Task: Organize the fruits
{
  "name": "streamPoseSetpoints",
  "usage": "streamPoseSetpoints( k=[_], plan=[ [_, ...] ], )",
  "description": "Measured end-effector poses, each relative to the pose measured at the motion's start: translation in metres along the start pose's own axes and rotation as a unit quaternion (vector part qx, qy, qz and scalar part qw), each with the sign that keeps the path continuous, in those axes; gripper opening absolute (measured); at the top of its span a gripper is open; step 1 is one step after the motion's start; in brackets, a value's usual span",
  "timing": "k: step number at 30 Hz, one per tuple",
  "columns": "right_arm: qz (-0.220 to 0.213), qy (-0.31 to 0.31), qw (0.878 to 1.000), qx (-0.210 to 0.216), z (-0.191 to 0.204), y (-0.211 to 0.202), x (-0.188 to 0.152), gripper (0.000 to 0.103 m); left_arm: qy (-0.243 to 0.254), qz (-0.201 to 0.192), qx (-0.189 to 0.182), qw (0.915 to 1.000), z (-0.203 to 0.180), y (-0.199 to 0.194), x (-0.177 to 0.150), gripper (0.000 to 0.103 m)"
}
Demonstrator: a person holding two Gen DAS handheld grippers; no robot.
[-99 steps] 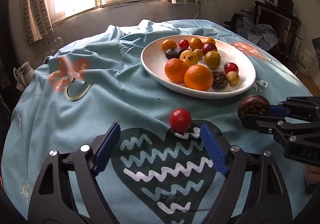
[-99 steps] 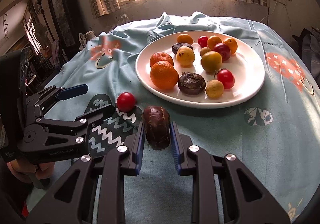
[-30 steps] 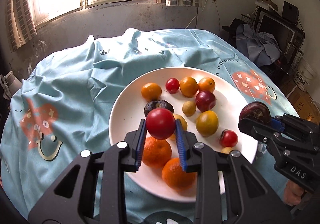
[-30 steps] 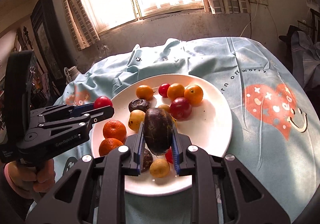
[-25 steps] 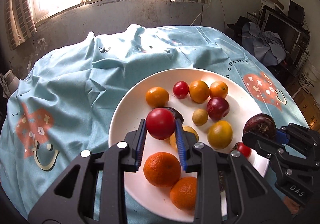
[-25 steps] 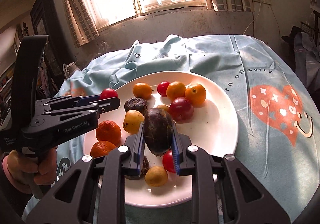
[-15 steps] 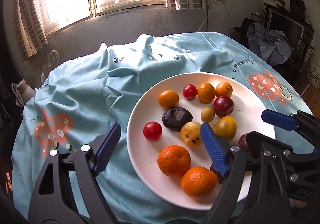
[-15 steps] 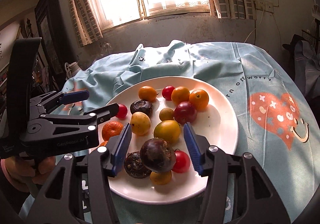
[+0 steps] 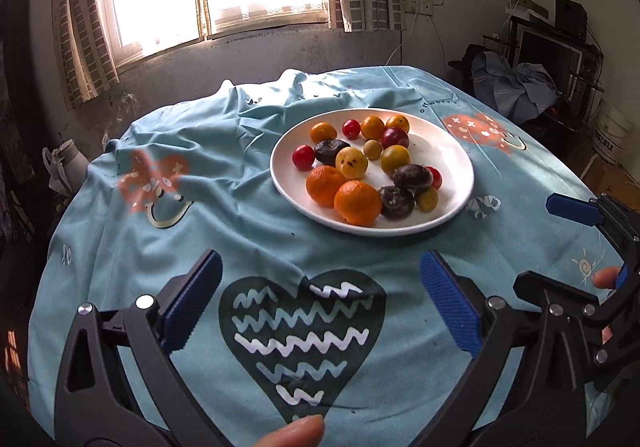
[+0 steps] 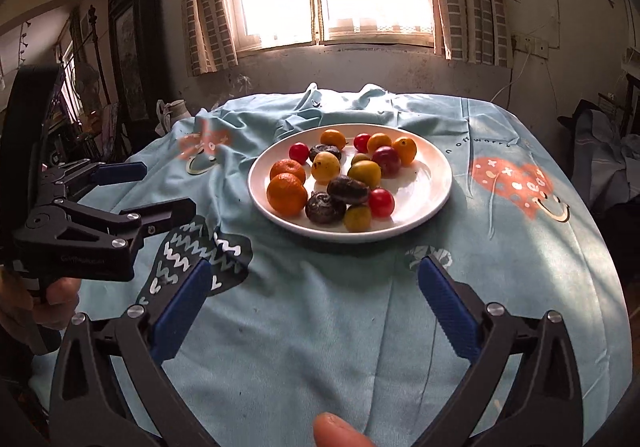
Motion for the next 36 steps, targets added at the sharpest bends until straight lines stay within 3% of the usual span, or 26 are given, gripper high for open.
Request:
streamPoseSetpoints(
  k=[5,12,36],
  plan=[
    [0.034,-0.019,0.999,-0.018,0.003,-0.005,-0.029,0.102,-0.003,-0.001,0.018,0.9998,0.01,-0.013,-0.033,0.101],
    [0.035,-0.017,0.998,-0.039,0.001,-0.009,-0.033,0.102,0.018,-0.007,0.064,0.9978,0.015,-0.022,-0.047,0.101],
    [0.044,-0.017,0.998,-0.05,-0.001,-0.009,-0.037,0.102,-0.01,-0.011,0.058,0.9982,0.026,-0.028,-0.048,0.101]
  ],
)
Point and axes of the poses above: each gripper's, at about its wrist camera, not at the fingertips, and y roughly the way its jaws point, z to its left, x to its top, the point moved 4 cm from there along y, roughly the way its jaws point, and after that the axes turned 11 degrees about -z, right-handed, at the moved point
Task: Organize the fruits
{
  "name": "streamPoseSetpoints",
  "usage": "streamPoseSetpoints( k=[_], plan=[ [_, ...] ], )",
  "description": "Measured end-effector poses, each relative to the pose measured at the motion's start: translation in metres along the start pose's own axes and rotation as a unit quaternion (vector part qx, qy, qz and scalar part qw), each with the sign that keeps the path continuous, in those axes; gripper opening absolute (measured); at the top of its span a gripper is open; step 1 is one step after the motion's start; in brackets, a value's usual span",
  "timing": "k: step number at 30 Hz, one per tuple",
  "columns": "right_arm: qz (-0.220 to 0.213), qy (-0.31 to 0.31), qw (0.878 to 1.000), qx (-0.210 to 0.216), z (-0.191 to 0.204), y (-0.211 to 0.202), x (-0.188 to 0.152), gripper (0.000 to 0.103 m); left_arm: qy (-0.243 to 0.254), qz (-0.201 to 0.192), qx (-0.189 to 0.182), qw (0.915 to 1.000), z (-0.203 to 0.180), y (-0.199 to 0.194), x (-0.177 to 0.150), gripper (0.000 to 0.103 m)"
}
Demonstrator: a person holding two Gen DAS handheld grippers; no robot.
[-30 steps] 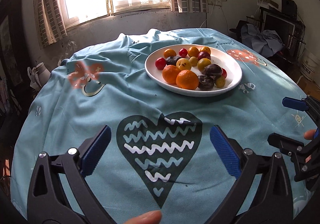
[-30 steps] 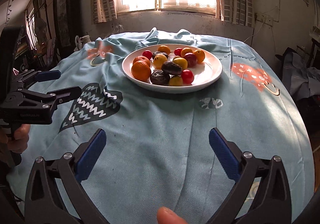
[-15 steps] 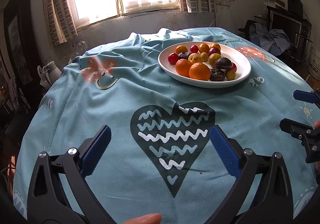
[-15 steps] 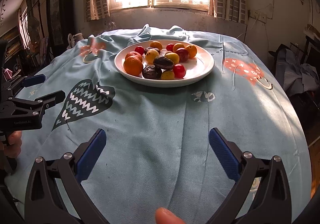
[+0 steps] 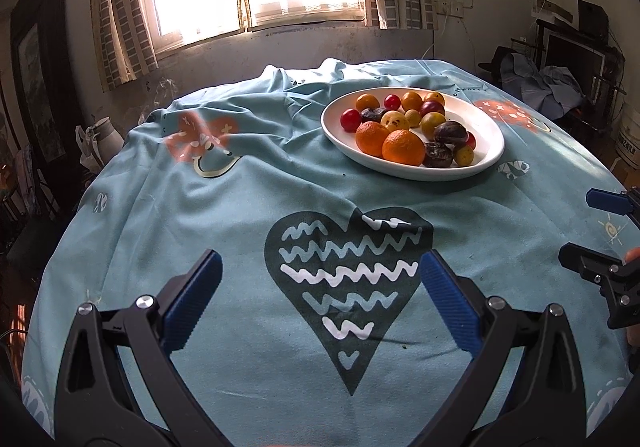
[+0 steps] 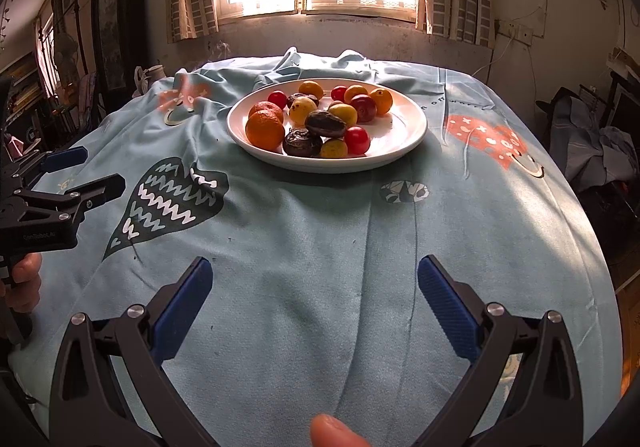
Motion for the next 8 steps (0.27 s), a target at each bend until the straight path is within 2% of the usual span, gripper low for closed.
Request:
streamPoseSetpoints(
  k=[8],
  plan=[
    [0.001,0.0,1.0,-0.001,-0.0006,0.0005,-0.0012,0.102,-0.009,0.003,0.002,1.0,0.0027,0.0,0.0001,0.101]
  ],
)
Point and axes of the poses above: each gripper's, at about its wrist camera, not at the fingertips, and y roughly the way its jaws point, z to its left, x to its top, the point moved 4 cm from there along y, roughly the way its jaws point, and after that the axes turned 11 degrees about -z, right-handed, at the moved point
